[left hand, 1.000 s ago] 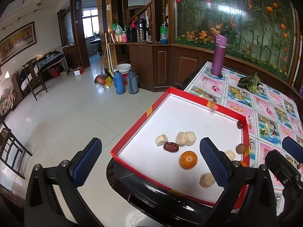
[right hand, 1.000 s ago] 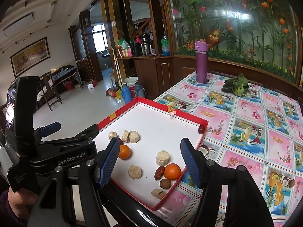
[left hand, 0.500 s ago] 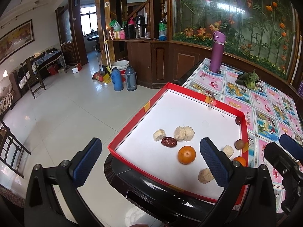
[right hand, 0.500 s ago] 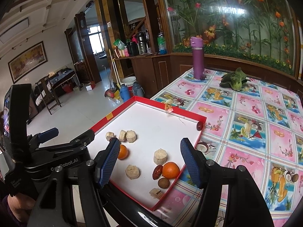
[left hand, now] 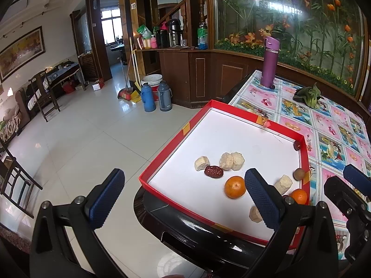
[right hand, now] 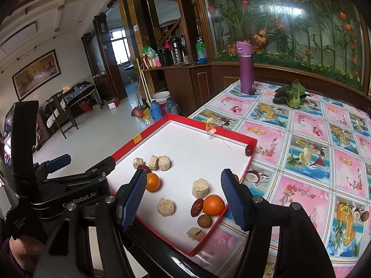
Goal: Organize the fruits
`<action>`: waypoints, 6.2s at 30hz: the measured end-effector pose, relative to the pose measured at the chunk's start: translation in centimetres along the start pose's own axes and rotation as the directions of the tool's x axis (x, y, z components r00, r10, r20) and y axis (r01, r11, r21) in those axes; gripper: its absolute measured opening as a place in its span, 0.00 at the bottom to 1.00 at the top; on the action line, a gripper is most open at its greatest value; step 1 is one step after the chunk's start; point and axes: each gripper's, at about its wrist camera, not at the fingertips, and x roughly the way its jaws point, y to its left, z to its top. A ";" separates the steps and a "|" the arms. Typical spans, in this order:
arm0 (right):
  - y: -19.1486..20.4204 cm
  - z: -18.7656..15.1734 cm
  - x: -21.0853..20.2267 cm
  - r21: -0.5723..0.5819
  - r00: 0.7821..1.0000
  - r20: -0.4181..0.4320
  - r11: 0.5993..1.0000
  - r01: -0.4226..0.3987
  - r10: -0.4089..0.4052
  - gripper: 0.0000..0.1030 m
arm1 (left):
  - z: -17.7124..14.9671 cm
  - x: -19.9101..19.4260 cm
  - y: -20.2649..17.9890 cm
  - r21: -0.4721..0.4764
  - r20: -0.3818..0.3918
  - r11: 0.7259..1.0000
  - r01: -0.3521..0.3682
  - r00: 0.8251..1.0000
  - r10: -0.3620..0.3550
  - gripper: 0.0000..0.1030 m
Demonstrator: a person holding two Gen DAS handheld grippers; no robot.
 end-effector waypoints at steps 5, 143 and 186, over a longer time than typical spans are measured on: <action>0.0 0.0 0.1 0.000 1.000 0.000 1.000 0.001 -0.001 0.64 | 0.0 0.1 0.0 0.001 -0.005 1.000 -0.001 1.000 0.001 1.00; 1.6 -0.2 1.6 -0.031 1.000 -0.030 1.000 -0.006 0.005 0.66 | 0.1 1.4 1.8 -0.013 -0.029 1.000 -0.007 1.000 0.006 1.00; 1.6 -0.4 1.6 -0.029 0.999 -0.034 1.000 -0.007 0.006 0.67 | -1.5 2.5 1.7 -0.003 -0.053 1.000 0.005 0.999 -0.005 1.00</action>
